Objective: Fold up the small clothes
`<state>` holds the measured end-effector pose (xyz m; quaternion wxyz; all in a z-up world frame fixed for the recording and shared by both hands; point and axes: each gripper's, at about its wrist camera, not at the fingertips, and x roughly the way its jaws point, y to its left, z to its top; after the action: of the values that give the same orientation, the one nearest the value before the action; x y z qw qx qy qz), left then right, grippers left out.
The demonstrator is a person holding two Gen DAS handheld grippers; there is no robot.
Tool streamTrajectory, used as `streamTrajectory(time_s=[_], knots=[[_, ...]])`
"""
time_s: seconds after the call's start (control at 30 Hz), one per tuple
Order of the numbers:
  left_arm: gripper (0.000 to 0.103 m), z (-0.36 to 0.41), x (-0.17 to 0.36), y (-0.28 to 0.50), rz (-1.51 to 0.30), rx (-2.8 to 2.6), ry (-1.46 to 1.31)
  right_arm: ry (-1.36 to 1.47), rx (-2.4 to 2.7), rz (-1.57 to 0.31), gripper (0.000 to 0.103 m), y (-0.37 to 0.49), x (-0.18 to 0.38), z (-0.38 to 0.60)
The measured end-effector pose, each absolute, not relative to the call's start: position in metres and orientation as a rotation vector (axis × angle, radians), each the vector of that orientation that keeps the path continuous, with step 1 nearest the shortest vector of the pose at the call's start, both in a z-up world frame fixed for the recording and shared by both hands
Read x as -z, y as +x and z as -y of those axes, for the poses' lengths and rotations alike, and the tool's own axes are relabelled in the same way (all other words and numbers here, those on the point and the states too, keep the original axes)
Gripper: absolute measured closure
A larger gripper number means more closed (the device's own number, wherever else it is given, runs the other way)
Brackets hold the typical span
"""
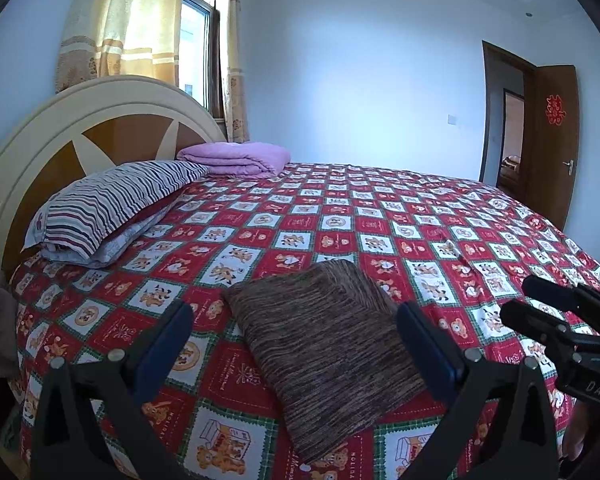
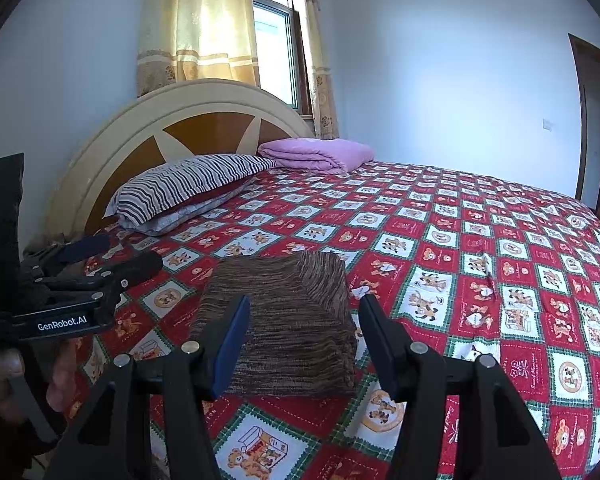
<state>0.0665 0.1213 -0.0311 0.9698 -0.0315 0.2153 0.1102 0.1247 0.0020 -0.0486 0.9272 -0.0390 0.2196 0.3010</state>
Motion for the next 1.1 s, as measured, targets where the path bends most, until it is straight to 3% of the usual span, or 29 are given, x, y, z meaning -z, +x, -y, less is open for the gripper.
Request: streamTrajectory(time_s=[1.1], knots=[[0.000, -0.1205, 0.0278, 0.0676, -0.448, -0.224, -0.056, -0.030, -0.585, -0.419, 0.045, 0.1219, 0.0468, 0.0053]])
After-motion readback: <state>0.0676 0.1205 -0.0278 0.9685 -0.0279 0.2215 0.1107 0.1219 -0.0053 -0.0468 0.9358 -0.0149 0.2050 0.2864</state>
